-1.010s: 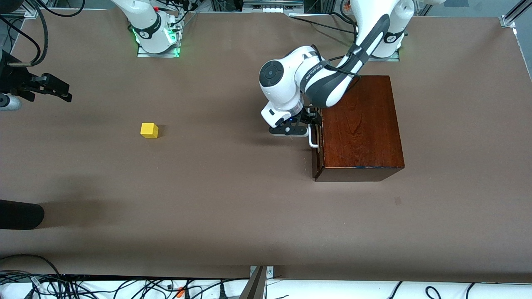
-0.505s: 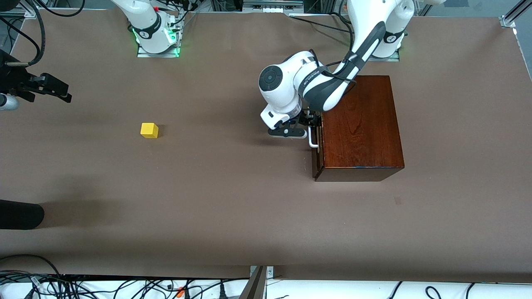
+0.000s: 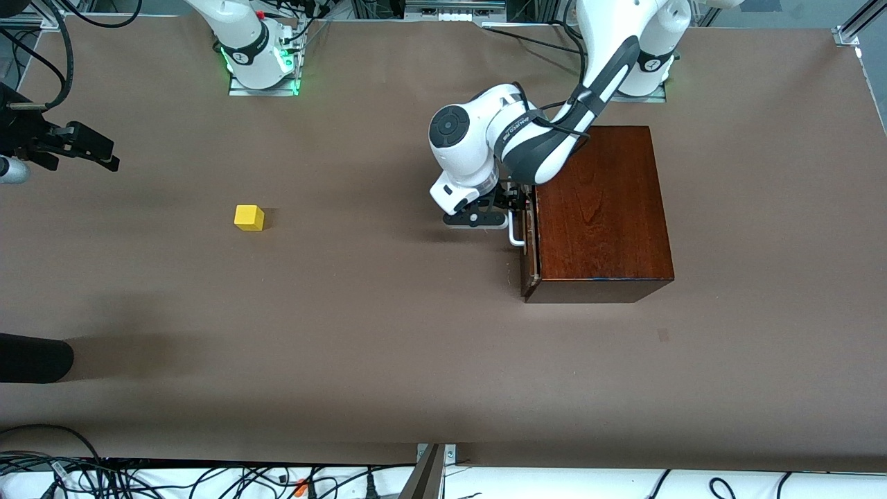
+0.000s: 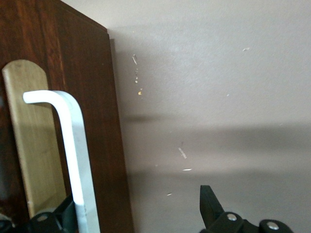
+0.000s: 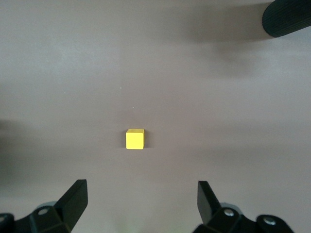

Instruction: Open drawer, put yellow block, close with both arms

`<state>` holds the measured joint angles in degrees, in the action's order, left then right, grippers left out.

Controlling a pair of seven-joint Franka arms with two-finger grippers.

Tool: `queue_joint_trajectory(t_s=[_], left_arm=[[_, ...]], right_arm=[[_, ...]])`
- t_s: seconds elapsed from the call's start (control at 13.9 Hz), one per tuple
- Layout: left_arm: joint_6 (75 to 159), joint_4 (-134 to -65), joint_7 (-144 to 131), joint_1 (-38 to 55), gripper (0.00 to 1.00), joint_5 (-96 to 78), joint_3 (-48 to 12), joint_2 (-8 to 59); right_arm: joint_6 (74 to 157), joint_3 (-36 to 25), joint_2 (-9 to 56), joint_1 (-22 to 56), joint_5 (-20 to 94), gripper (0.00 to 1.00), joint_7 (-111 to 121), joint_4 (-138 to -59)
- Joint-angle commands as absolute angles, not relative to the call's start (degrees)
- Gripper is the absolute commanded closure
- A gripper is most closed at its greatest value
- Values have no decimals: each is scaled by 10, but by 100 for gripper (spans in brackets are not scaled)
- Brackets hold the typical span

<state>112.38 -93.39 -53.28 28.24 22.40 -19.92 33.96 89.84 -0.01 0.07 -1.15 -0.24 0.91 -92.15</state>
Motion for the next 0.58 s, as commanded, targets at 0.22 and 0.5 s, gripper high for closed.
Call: queue_joint_trajectory(t_s=[0.22,0.5], left_arm=[[1169,-906,-571,301,0,197,-205,366],[1168,-869,-591,323,0,195,-205,395]], right_arm=[[901,9,-19,-18,9,0,1,-945],[900,10,-18,-18,10,0,-1,-947]])
